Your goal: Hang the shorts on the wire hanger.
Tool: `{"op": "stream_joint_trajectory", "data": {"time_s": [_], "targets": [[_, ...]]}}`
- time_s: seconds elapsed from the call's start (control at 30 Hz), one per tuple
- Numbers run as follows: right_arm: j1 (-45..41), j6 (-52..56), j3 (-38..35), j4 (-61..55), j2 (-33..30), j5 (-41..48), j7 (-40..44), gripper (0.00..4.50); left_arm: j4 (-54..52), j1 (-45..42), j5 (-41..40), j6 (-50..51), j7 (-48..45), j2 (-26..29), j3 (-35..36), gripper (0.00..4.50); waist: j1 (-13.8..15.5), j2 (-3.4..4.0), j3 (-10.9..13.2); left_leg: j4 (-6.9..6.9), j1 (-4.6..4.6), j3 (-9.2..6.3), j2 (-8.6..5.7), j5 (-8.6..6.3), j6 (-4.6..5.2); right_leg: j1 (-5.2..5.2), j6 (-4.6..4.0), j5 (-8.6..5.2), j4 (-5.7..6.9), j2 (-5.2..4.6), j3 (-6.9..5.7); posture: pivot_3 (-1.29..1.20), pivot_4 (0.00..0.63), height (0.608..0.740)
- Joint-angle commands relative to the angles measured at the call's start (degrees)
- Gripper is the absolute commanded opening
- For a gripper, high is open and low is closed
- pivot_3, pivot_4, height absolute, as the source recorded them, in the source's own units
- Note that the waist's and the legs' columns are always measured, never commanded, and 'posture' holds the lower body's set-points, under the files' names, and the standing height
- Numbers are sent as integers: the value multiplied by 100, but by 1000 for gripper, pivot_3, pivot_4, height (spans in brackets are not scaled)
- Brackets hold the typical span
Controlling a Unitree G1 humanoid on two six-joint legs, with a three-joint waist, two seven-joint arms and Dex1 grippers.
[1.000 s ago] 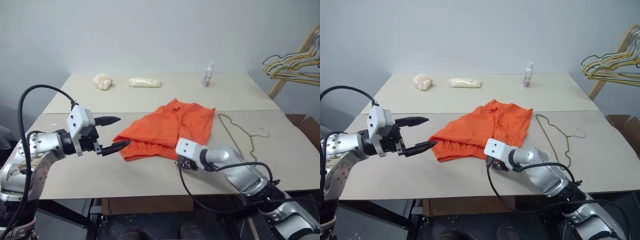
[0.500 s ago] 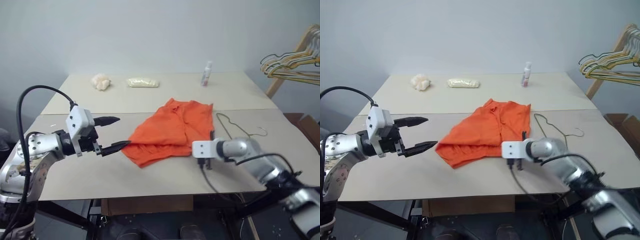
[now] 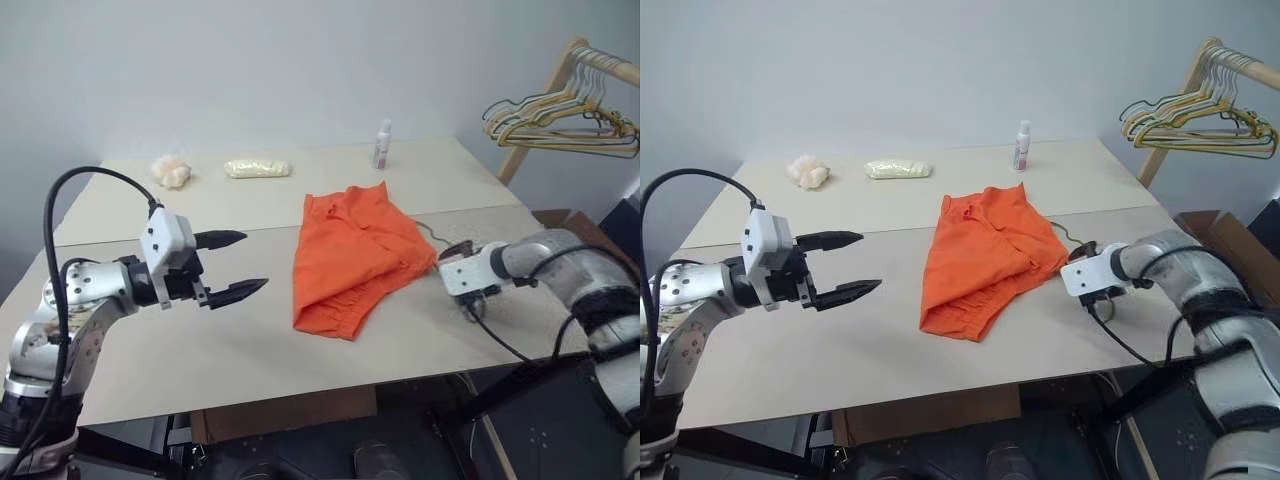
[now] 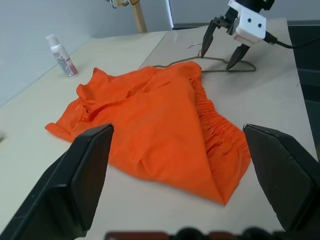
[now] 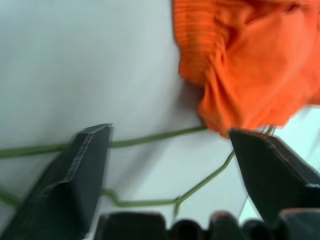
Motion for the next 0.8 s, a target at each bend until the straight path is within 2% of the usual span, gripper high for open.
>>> {"op": "stream_joint_trajectory", "data": {"time_s": [0.03, 0.13, 0.23, 0.37, 0.47, 0.57, 0.67, 0.8], "targets": [[984, 2239, -872, -2839, 42, 1479, 432, 4472, -68, -70, -16, -121, 1, 25, 91, 4500, 3, 2, -1, 2, -2, -2, 2, -1, 1, 3, 0, 0, 0, 0, 0, -158, 0, 740], [1824, 4444, -921, -5084, 521, 1913, 155, 4472, 0, -141, -7, -128, -65, 7, -5, 4500, 45, 5, -4, 3, 17, -5, 5, -1, 1, 19, 0, 0, -2, 3, 1, -177, 0, 740], [1922, 6072, -538, -6019, 1209, 1678, -343, 4472, 79, -220, 4, -149, -135, 1, -60, 4500, 96, 10, -7, 2, 32, -9, 2, -2, 0, 24, 1, -1, -4, 7, 4, -194, 0, 740], [1565, 7560, 668, -6019, 2194, 842, -1168, 4472, 260, -426, 56, -195, -226, -15, -169, 4500, 160, 4, -11, 3, 30, -10, -6, -3, -2, 14, 1, 0, -6, 3, 1, -202, 0, 740], [1249, 7924, 1461, -5573, 2415, 157, -1547, 4472, 286, -474, 66, -217, -257, -27, -210, 4500, 167, 6, -12, 4, -7, -10, -14, -1, -4, -51, 0, 0, 5, -3, 1, -197, 0, 740], [1024, 7967, 1957, -5151, 2437, -226, -1708, 3877, 293, -483, 77, -237, -292, -20, -230, 4500, 136, 3, -15, 5, -12, -9, -25, 1, -6, -60, 0, 0, 7, -13, 2, -189, 0, 740], [941, 7908, 2219, -4893, 2409, -571, -1863, 2872, 291, -474, 85, -246, -291, -20, -225, 4500, 136, -1, -24, 4, 0, -11, -24, 0, -5, -49, 0, 0, 4, -11, -1, -182, 0, 740], [966, 7633, 2194, -4857, 2150, -825, -1866, 1472, 240, -438, 77, -237, -249, -37, -221, 4500, 146, -9, -32, 4, 9, -12, -25, 0, -5, -38, 0, 0, 3, -11, -3, -178, 0, 740]]}}
